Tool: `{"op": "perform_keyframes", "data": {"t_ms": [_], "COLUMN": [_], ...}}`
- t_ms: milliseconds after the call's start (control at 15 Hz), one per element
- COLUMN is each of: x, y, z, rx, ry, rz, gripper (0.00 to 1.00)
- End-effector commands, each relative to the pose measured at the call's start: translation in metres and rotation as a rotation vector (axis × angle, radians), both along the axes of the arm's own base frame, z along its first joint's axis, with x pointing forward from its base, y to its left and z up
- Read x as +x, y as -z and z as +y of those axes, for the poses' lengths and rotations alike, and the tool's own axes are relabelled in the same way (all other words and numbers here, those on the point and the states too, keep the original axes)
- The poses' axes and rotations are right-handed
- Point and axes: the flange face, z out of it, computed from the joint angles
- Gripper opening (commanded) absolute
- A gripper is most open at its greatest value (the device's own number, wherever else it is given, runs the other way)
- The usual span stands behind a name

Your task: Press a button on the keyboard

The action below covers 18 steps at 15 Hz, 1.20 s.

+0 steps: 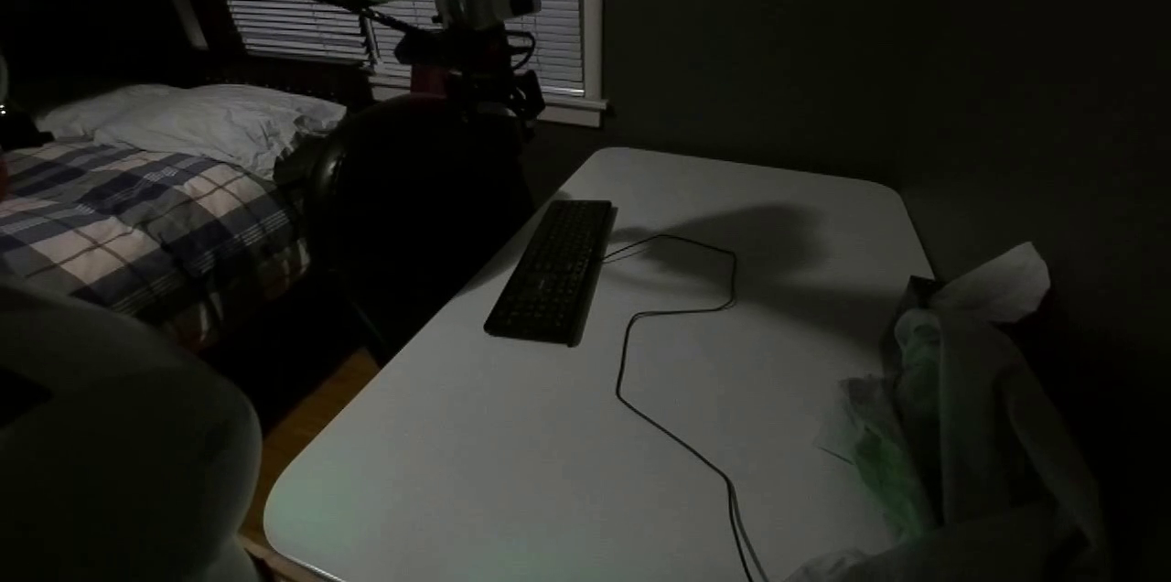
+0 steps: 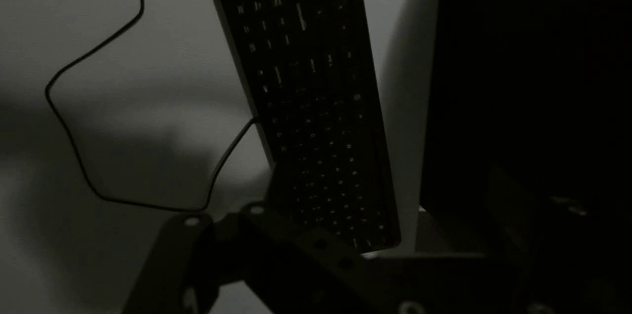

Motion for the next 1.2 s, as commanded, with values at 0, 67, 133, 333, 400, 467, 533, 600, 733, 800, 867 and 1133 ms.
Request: {"op": "perform_keyframes", "data": {"t_ms": [0,67,133,333,400,467,533,600,733,800,867,1133], "x": [0.034,0.043,0.024,0.039,0.04,0.04,0.04,0.041,0.045,0.053,0.059,0.088], "y": [0.021,0.025,0.014,0.024,0.025,0.025,0.024,0.024,0.027,0.033,0.038,0.06], "z": [0.001,0.001,-0.004,-0.004,-0.003,-0.002,-0.002,-0.002,-0.003,-0.005,-0.006,-0.008], "rx": [-0.005,0.0,0.003,0.01,0.011,0.011,0.011,0.011,0.017,0.029,0.037,0.093], "ry": [-0.008,0.014,0.009,0.012,0.011,0.011,0.01,0.01,-0.003,-0.003,-0.018,-0.065], "rz": [-0.004,-0.028,0.0,-0.013,-0.013,-0.014,-0.015,-0.016,-0.019,-0.018,-0.009,0.041], "gripper": [1.0,1.0,1.0,1.0,1.0,1.0,1.0,1.0,1.0,1.0,1.0,0.83]}}
